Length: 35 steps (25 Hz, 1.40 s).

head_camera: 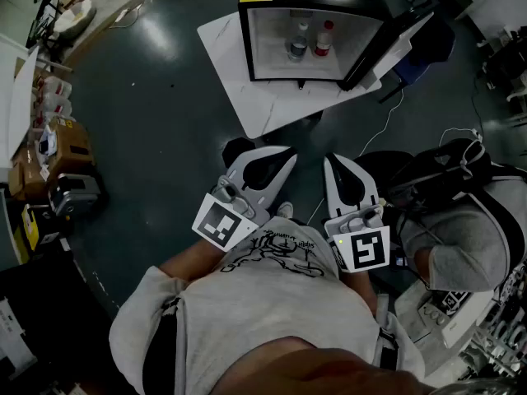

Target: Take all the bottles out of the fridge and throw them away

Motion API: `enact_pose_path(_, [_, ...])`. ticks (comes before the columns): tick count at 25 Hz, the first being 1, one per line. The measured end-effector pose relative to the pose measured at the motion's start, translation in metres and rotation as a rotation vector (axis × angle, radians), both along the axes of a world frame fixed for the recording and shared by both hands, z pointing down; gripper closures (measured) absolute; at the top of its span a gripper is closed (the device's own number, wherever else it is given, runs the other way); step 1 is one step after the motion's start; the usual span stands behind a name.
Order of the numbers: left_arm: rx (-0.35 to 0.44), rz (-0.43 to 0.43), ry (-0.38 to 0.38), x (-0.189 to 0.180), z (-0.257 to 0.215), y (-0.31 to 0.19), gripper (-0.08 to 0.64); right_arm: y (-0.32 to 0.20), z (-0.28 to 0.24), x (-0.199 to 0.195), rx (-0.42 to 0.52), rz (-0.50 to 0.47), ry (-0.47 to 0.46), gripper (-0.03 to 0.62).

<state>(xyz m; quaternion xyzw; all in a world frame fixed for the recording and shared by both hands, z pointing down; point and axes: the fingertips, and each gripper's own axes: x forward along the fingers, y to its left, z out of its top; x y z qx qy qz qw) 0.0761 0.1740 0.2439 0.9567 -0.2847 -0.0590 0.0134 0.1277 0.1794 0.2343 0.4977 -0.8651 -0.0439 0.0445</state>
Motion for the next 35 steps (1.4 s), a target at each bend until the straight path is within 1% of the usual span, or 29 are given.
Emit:
enact_pose_path(3, [0.004,0.003,-0.006,0.003,-0.001,0.001,0.552,0.0,-0.001,0.004,-0.002,0.009,-0.025,0.586])
enact_pose_path(7, [0.011,0.002,-0.004,0.005,-0.005,0.004,0.552,0.003,-0.002,0.008,-0.011,0.013,-0.03,0.585])
enact_pose_path(12, [0.013,0.0,-0.011,0.012,-0.004,0.008,0.551,0.006,-0.003,0.014,-0.005,0.008,-0.061,0.584])
enact_pose_path(26, [-0.009,-0.017,-0.013,0.045,0.004,0.027,0.552,0.023,0.004,0.049,-0.01,0.005,-0.052,0.584])
enact_pose_path(35, [-0.017,-0.033,-0.018,0.05,0.009,0.024,0.551,0.018,0.009,0.053,-0.021,-0.016,-0.061,0.584])
